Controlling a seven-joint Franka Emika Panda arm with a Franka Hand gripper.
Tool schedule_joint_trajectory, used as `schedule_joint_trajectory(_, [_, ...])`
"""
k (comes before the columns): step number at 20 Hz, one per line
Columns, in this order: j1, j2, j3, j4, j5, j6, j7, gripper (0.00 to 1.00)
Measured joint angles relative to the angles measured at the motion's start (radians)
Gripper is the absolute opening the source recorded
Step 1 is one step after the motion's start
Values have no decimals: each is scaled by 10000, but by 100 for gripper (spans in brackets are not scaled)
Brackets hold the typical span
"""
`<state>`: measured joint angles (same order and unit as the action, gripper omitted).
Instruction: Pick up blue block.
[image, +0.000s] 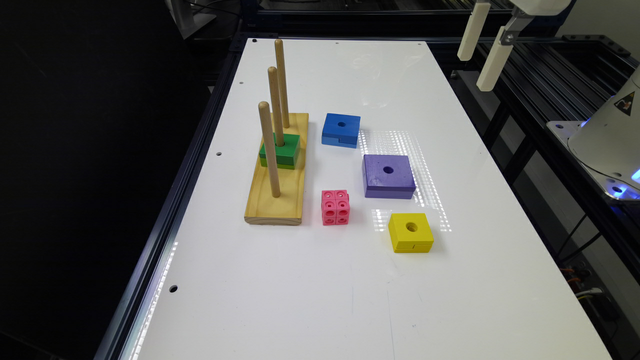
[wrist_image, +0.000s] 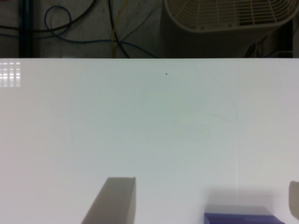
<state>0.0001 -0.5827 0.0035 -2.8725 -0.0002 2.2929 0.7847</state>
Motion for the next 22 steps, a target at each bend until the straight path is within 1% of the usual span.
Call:
schedule_joint_trajectory(4, [-5, -1, 0, 0, 0, 1, 0, 100])
schedule_joint_trajectory(8, [-119, -1, -3, 52, -11, 12, -42, 100])
schedule_joint_trajectory(10, [-131, 2, -3, 87, -12, 20, -42, 100])
schedule_joint_trajectory(13, [-161, 30, -5, 221, -20, 39, -42, 100])
schedule_joint_trajectory(16, [-251, 185, -6, 405, -33, 124, -86, 100])
schedule_joint_trajectory(17, [-304, 288, -12, 477, -53, 199, -119, 100])
schedule_joint_trajectory(19, [-519, 606, -25, 674, -74, 390, -303, 100])
schedule_joint_trajectory(21, [-774, 984, -30, 889, -74, 565, -555, 100])
schedule_joint_trajectory(22, [-950, 1309, -31, 1074, -74, 694, -726, 100])
